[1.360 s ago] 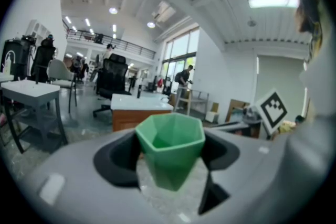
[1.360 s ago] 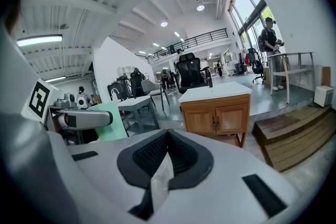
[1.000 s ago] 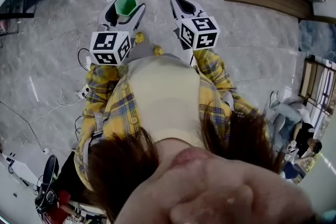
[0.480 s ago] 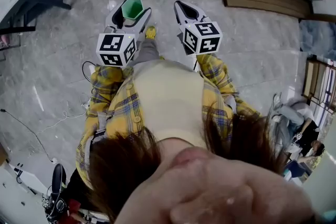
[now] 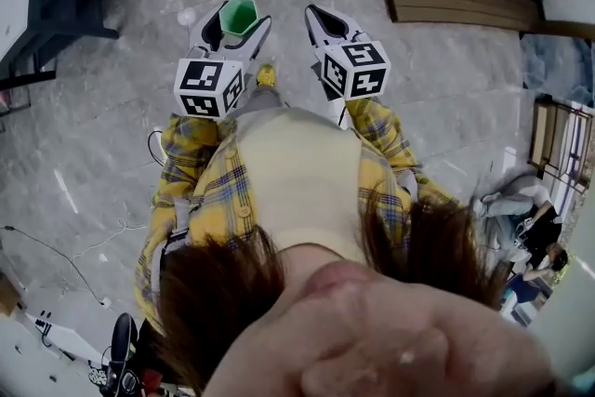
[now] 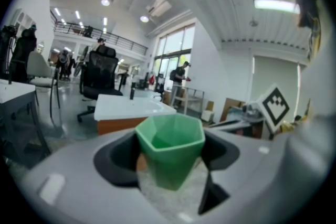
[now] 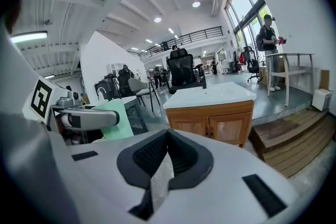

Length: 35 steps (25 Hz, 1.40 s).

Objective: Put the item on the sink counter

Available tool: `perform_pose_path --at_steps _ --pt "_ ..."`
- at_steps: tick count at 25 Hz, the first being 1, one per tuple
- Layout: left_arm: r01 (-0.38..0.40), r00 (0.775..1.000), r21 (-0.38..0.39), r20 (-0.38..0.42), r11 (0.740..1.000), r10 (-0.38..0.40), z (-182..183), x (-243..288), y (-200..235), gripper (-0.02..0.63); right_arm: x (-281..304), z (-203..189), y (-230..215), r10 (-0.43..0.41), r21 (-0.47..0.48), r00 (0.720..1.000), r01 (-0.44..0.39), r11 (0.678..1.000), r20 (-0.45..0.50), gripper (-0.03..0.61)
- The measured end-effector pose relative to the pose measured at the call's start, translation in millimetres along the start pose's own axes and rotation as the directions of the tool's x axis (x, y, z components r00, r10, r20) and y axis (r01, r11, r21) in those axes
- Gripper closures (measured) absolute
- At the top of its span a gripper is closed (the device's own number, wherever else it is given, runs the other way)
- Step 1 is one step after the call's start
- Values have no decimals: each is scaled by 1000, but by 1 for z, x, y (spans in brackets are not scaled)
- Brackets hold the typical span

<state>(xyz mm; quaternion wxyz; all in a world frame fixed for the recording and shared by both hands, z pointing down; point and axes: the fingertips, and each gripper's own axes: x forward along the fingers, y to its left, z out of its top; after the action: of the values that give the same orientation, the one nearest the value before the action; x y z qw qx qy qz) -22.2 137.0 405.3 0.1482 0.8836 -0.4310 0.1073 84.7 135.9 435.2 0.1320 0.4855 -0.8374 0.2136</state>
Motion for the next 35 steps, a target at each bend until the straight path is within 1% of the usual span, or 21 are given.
perform_pose_path --at_steps 4,10,14,20,24,29,35 --pt "13 1000 -7 7 1000 -13 9 14 22 279 25 12 -4 -10 -5 1000 10 1000 -11 566" --pt "7 1000 -25 14 1000 -7 19 29 56 279 57 30 -4 -10 -22 1000 9 1000 -20 566" --pt "-9 1000 -21 13 1000 10 23 35 71 279 71 41 -9 -16 -20 1000 15 1000 -15 566" --pt "-44 999 -41 9 998 45 26 50 88 279 93 57 -30 -18 -13 1000 18 1000 -11 566" --pt "-82 996 -43 15 996 83 34 71 100 279 114 72 -42 23 -28 1000 -23 999 0 566" --pt "-114 993 -58 31 992 116 54 108 107 280 132 93 -65 80 -65 997 -81 995 -15 565" --pt "-159 986 -52 40 986 161 72 148 119 279 163 112 -88 145 -87 989 -147 985 -28 565"
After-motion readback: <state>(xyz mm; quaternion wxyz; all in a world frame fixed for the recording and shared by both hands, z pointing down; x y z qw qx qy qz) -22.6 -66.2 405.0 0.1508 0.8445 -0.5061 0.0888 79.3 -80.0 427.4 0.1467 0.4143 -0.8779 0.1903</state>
